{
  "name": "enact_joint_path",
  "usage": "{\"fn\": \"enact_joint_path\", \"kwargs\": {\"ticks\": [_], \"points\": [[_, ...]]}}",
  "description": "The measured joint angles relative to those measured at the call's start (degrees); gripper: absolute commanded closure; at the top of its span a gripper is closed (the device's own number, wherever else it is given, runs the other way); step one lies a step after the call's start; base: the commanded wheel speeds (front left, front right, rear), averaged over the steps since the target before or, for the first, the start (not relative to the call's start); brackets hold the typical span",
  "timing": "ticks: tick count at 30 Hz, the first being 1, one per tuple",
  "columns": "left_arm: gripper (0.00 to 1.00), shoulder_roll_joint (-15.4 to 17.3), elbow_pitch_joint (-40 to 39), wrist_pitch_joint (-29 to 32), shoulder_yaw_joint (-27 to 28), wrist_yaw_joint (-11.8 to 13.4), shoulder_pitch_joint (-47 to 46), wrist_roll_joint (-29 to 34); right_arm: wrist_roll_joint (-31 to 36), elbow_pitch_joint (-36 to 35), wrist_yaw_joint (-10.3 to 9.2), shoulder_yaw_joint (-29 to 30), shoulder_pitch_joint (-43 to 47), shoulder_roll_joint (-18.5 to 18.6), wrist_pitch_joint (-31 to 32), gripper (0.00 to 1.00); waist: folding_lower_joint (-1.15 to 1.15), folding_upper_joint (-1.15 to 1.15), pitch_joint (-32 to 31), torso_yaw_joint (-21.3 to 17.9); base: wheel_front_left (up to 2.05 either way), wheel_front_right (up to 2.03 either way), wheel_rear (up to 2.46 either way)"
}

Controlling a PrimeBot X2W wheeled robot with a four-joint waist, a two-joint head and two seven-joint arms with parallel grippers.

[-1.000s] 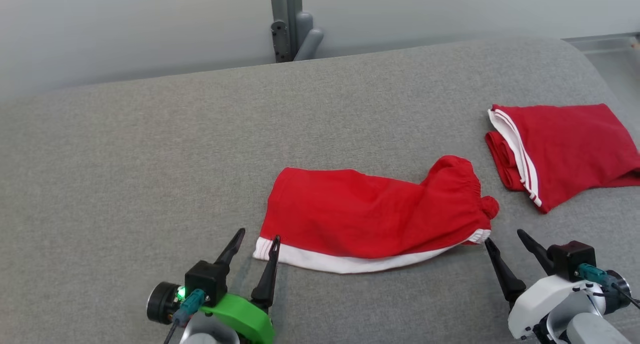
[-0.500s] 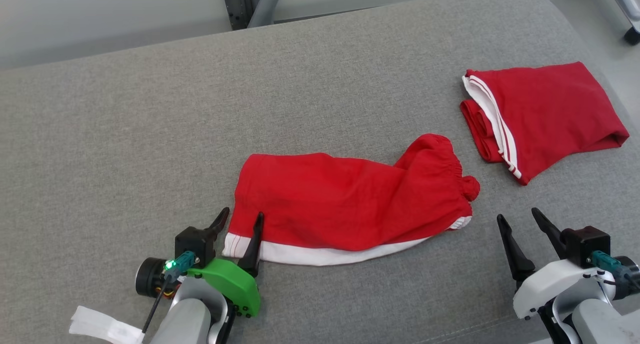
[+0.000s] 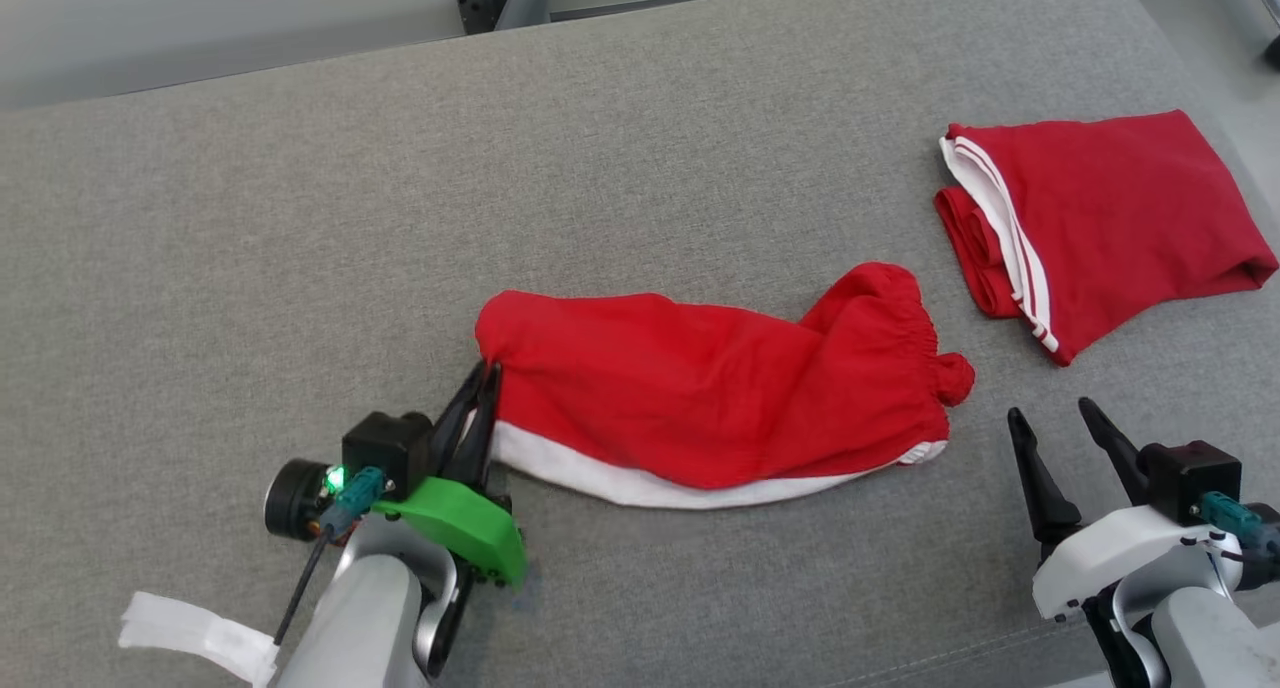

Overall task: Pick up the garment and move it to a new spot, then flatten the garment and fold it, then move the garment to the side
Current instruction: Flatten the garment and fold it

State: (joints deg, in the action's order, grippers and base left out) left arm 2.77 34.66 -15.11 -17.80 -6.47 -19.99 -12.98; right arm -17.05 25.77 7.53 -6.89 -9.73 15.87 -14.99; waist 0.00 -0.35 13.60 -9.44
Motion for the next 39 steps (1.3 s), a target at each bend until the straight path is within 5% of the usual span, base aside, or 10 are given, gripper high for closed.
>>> {"fn": "enact_joint_path", "kwargs": {"ticks": [7, 20, 21, 22, 23, 31, 39], "points": [[1.00, 0.0, -9.9, 0.0, 5.5, 1.4, -0.1, -2.0, -0.4, -0.5, 0.00, 0.7, 0.0, -0.5, 0.0, 0.00, 0.00, 0.00, 0.6, 2.3, 0.00, 0.00, 0.00], [1.00, 3.0, 4.8, 0.0, 18.9, 9.3, -8.2, 0.3, -1.9, -0.5, 0.00, -5.8, -3.6, -2.7, 0.0, 0.00, 0.00, 0.00, 3.1, 2.5, 0.00, 0.00, 0.00], [0.76, 2.9, 5.6, 0.0, 19.2, 9.3, -8.2, 0.6, -2.3, -0.7, 0.00, -6.3, -3.6, -2.8, 0.0, 0.00, 0.00, 0.00, 3.0, 2.5, 0.00, 0.00, 0.00], [0.19, 2.9, 6.4, 0.0, 19.4, 9.3, -8.2, 0.8, -2.6, -1.0, 0.00, -6.9, -3.6, -2.8, 0.0, 0.00, 0.00, 0.00, 2.9, 2.6, 0.00, 0.00, 0.00], [0.00, 2.9, 6.7, 0.0, 19.8, 9.3, -8.1, 1.0, -2.7, -1.4, 0.00, -7.5, -3.7, -2.9, 0.0, 0.00, 0.00, 0.00, 2.7, 2.7, 0.00, 0.00, 0.00], [0.00, 1.1, 0.2, 0.0, 21.9, 9.0, -2.4, 2.5, -4.6, -6.0, 0.00, -12.7, -3.6, -2.4, 0.0, 0.00, 0.00, 0.00, 0.4, 4.8, 0.00, 0.00, 0.00], [0.00, 0.2, -8.8, 0.0, 21.7, 7.0, 10.1, 3.9, -1.8, -8.4, 0.00, -8.6, 0.6, -3.9, -0.1, 0.00, 0.00, 0.00, -5.0, 6.7, 0.00, 0.00, 0.00]]}}
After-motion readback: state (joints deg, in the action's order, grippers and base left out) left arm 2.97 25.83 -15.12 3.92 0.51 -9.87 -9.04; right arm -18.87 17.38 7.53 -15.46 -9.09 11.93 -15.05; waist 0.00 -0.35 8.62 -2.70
